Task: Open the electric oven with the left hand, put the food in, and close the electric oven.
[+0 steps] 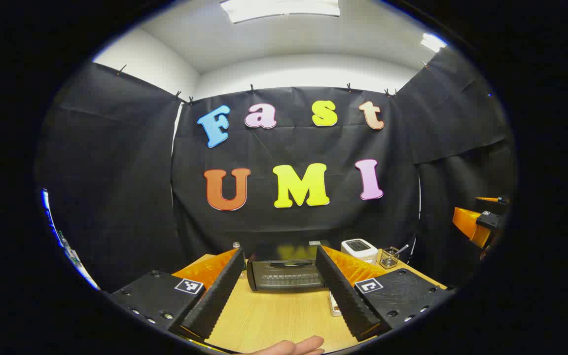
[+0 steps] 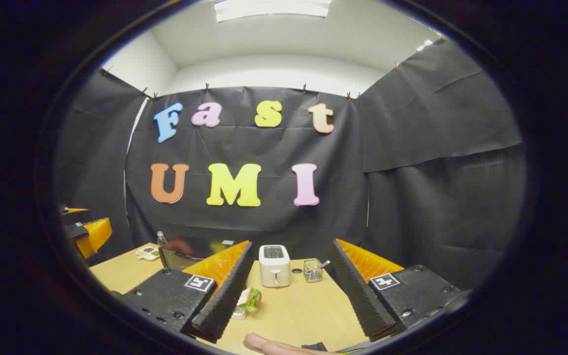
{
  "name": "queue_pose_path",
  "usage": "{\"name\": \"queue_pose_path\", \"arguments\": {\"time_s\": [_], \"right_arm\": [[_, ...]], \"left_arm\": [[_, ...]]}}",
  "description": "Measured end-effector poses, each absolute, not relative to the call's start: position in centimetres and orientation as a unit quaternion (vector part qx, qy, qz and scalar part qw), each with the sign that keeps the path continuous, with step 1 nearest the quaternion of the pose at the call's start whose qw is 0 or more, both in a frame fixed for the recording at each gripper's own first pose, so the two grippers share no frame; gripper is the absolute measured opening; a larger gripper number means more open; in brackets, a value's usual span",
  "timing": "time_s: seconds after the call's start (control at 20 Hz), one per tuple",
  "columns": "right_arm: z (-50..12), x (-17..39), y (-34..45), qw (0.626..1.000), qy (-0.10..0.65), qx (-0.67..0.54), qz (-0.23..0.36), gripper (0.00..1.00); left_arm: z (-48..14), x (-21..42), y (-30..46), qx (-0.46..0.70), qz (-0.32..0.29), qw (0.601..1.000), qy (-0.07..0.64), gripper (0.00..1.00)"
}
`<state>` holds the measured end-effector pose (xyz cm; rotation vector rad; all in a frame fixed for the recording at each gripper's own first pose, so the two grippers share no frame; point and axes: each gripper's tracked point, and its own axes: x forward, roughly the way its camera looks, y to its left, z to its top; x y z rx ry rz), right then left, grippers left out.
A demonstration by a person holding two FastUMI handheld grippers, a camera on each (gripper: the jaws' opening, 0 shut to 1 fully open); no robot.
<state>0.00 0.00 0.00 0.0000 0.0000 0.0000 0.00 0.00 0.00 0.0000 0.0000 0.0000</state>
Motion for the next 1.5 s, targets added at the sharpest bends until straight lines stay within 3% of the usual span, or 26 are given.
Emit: {"name": "queue_pose_path", "arguments": {"time_s": [0.35, 0.4, 0.45, 0.55, 0.6, 0.65, 0.7, 0.75, 0.8, 0.85, 0.9, 0.95, 1.0, 1.45, 1.5], "right_arm": [[-0.9, 0.8, -0.3, 1.000, 0.006, 0.004, 0.007, 0.89], [-0.9, 1.2, -0.5, 1.000, 0.006, 0.008, 0.006, 1.00], [-1.1, 1.5, -0.4, 1.000, 0.005, 0.011, 0.006, 0.89], [-1.5, 2.0, -0.7, 1.000, 0.007, 0.016, 0.005, 0.89], [-1.6, 2.3, -0.8, 1.000, 0.006, 0.017, 0.004, 1.00], [-1.5, 2.6, -1.0, 1.000, 0.005, 0.017, 0.003, 1.00], [-1.4, 2.9, -1.1, 1.000, 0.003, 0.020, 0.002, 0.89], [-1.4, 3.2, -1.0, 1.000, 0.002, 0.022, 0.002, 0.89], [-1.4, 3.3, -1.0, 1.000, 0.001, 0.024, 0.004, 0.89], [-1.2, 3.6, -1.0, 1.000, 0.000, 0.024, 0.005, 1.00], [-1.1, 3.8, -1.0, 1.000, -0.001, 0.024, 0.005, 1.00], [-1.0, 4.1, -0.9, 1.000, 0.000, 0.021, 0.006, 1.00], [-1.0, 4.4, -0.9, 1.000, -0.001, 0.021, 0.007, 0.89], [1.2, 6.4, -1.5, 1.000, -0.005, 0.006, -0.003, 0.89], [1.3, 6.6, -1.6, 1.000, -0.005, 0.006, -0.005, 1.00]], "left_arm": [[-0.7, 0.2, -0.3, 0.001, -0.009, 1.000, 0.001, 0.96], [-0.7, 0.2, -0.3, 0.003, -0.009, 1.000, 0.000, 0.96], [-0.9, 0.2, -0.1, 0.004, -0.007, 1.000, -0.001, 0.96], [-1.1, 0.8, 0.1, 0.003, -0.007, 1.000, -0.003, 0.96], [-1.1, 1.0, 0.2, 0.002, -0.004, 1.000, -0.003, 0.96], [-1.3, 1.4, 0.2, 0.001, -0.004, 1.000, -0.003, 0.96], [-1.3, 1.9, 0.2, 0.001, -0.005, 1.000, -0.004, 0.96], [-1.4, 2.5, 0.2, 0.002, -0.005, 1.000, -0.003, 0.96], [-1.5, 3.3, 0.2, 0.003, -0.005, 1.000, 0.000, 0.96], [-1.7, 4.1, 0.2, 0.002, -0.005, 1.000, 0.003, 0.96], [-2.0, 5.0, 0.3, 0.000, -0.003, 1.000, 0.007, 0.96], [-2.4, 6.0, 0.3, -0.002, -0.005, 1.000, 0.013, 0.96], [-2.5, 7.1, 0.0, -0.004, -0.008, 1.000, 0.016, 0.96], [-8.1, 18.7, -0.9, -0.021, -0.029, 0.994, 0.103, 0.96], [-9.0, 20.1, -1.2, -0.022, -0.033, 0.992, 0.116, 0.96]]}}
